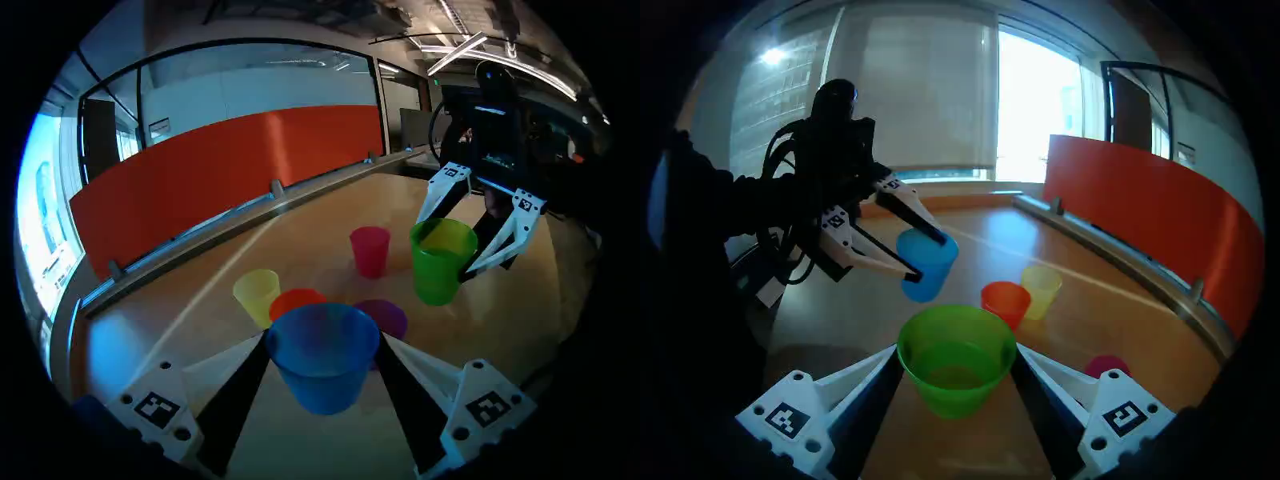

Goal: Pour water

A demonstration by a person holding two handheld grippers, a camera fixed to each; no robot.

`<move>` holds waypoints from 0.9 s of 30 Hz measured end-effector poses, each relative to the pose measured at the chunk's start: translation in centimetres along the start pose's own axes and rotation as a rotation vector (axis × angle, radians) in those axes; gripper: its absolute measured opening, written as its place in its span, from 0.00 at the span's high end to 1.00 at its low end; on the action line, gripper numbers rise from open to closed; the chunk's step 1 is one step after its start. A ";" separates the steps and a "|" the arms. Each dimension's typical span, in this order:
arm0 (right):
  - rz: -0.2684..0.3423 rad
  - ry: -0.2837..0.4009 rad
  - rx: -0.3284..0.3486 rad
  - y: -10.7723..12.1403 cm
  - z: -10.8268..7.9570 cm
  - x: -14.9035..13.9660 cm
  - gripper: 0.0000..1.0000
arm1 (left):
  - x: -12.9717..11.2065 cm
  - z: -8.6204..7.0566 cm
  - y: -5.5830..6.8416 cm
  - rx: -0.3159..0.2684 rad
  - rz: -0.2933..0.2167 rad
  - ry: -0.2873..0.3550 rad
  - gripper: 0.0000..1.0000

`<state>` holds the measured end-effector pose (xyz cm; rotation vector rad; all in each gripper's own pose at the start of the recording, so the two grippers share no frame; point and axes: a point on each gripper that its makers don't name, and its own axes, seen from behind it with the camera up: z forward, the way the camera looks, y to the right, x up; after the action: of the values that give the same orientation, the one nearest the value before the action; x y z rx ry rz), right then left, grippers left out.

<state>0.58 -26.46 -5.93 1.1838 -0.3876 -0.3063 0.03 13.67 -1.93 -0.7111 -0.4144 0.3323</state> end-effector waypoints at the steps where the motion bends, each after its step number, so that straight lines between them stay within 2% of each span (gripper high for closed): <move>1: -0.002 -0.004 0.001 0.0 0.0 -0.2 0.08 | -0.2 0.1 0.1 -0.003 0.002 -0.004 0.12; 9: -0.008 -0.025 0.006 -0.1 0.3 -1.2 0.08 | -1.8 0.6 0.9 -0.020 0.023 -0.035 0.12; 27: 0.004 -0.071 0.008 0.5 0.9 -3.7 0.08 | -4.1 1.7 1.2 -0.037 0.010 -0.074 0.12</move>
<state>-3.07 -25.43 -5.66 1.1826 -0.4529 -0.3443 -4.49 13.73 -2.68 -0.7384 -0.4877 0.3621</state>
